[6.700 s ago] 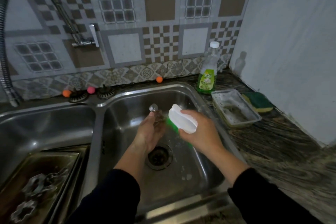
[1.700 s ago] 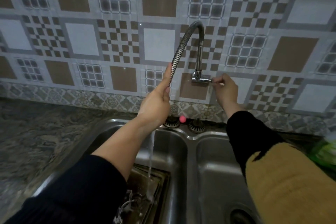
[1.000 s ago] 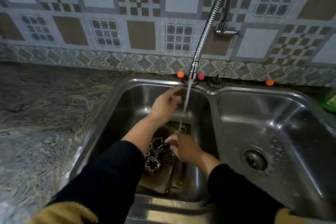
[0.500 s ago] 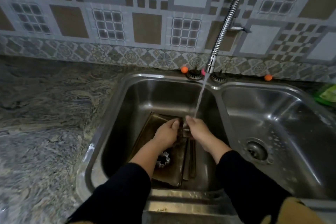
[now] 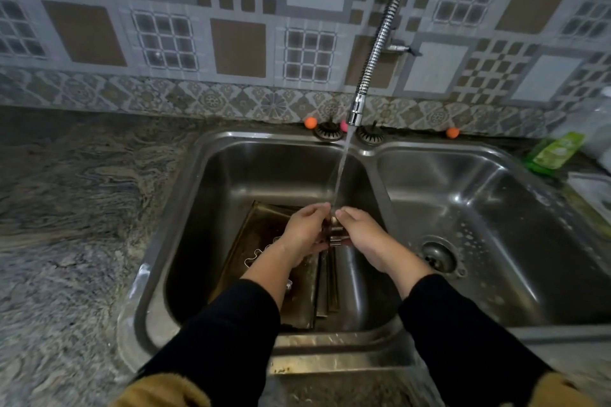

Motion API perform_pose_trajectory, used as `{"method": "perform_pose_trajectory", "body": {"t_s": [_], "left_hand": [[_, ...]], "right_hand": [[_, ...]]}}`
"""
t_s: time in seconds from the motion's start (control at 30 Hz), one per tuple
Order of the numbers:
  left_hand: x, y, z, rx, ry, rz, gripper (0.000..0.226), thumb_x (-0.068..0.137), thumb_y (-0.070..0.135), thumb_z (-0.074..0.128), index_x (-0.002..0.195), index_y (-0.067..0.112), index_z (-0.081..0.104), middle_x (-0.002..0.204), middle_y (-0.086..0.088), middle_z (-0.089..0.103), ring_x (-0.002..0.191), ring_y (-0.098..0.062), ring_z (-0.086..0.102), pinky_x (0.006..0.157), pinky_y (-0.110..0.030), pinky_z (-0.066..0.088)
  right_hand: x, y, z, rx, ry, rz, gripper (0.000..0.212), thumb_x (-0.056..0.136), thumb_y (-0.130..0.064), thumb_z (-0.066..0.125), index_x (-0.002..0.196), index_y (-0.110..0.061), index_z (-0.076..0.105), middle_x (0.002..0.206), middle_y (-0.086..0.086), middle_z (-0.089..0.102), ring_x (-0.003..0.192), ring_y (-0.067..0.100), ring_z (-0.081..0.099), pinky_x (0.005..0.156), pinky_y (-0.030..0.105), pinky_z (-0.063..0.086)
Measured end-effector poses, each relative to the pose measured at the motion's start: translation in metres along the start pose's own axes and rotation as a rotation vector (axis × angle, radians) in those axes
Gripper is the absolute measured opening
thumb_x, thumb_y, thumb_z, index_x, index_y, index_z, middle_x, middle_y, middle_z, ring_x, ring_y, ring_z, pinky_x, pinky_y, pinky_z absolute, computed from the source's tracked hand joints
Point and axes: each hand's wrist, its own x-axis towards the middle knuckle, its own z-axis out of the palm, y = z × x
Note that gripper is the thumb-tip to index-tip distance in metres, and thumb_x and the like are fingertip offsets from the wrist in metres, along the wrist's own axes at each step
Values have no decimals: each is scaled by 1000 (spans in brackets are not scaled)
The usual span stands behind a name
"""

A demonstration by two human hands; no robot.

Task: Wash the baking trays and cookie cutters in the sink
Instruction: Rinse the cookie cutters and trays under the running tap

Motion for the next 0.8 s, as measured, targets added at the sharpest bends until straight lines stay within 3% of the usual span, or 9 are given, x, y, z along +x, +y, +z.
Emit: {"method": "perform_pose_trajectory", "body": {"t_s": [0.1, 0.2, 0.3, 0.4, 0.53, 0.67, 0.73, 0.8], "left_hand": [[0, -3, 1, -9, -32, 15, 21, 99, 39, 46, 112, 33, 61, 112, -5, 68, 101, -21, 66, 73, -30, 53], [3, -8, 0, 24, -88, 54, 31, 97, 45, 47, 124, 34, 59, 117, -2, 67, 108, -21, 64, 86, -36, 53], [8, -9, -4, -22, -160, 91, 41, 97, 35, 49, 138, 29, 49, 128, -6, 62, 116, -23, 60, 100, -45, 48], [8, -7, -6, 7, -169, 109, 46, 98, 26, 48, 144, 28, 41, 131, -5, 60, 118, -21, 59, 105, -46, 44], [5, -11, -4, 291, -38, 283, 57, 91, 14, 61, 142, 31, 43, 128, 3, 60, 117, -11, 57, 97, -27, 47], [8, -15, -5, 539, 117, 479, 69, 75, 8, 78, 135, 29, 52, 131, 2, 55, 122, -13, 53, 104, -37, 46], [8, -17, -7, 522, 125, 474, 73, 72, 8, 80, 136, 26, 49, 132, 2, 56, 121, -15, 54, 103, -39, 46], [2, -15, -9, 469, 141, 400, 75, 76, 5, 77, 141, 21, 42, 132, 4, 54, 121, -15, 54, 100, -29, 46]], "right_hand": [[1, -1, 1, 78, 19, 5, 26, 101, -31, 40, 110, -22, 63, 103, 4, 67, 96, 18, 64, 85, 33, 52], [3, -3, 2, 96, 22, 16, 27, 100, -32, 43, 118, -23, 61, 108, 4, 67, 100, 19, 64, 91, 38, 53], [5, -4, 2, 134, 23, 29, 26, 100, -32, 43, 117, -24, 61, 109, 3, 66, 100, 19, 63, 85, 35, 54], [6, -8, 0, 141, 37, 56, 24, 101, -31, 42, 114, -26, 62, 108, 4, 66, 99, 20, 63, 83, 35, 53], [8, -17, -3, 286, 68, 170, 21, 100, -26, 44, 103, -16, 63, 98, 10, 68, 91, 24, 66, 87, 43, 55], [9, -23, -10, 313, 25, 245, 28, 98, -34, 49, 113, -10, 56, 93, 14, 64, 86, 28, 66, 68, 38, 57], [9, -22, -11, 289, -22, 235, 28, 98, -31, 50, 116, -11, 56, 88, 12, 64, 90, 28, 66, 74, 39, 56], [11, -19, -12, 312, -57, 205, 26, 97, -27, 52, 117, -11, 58, 87, 10, 67, 94, 25, 67, 89, 42, 53]]}}
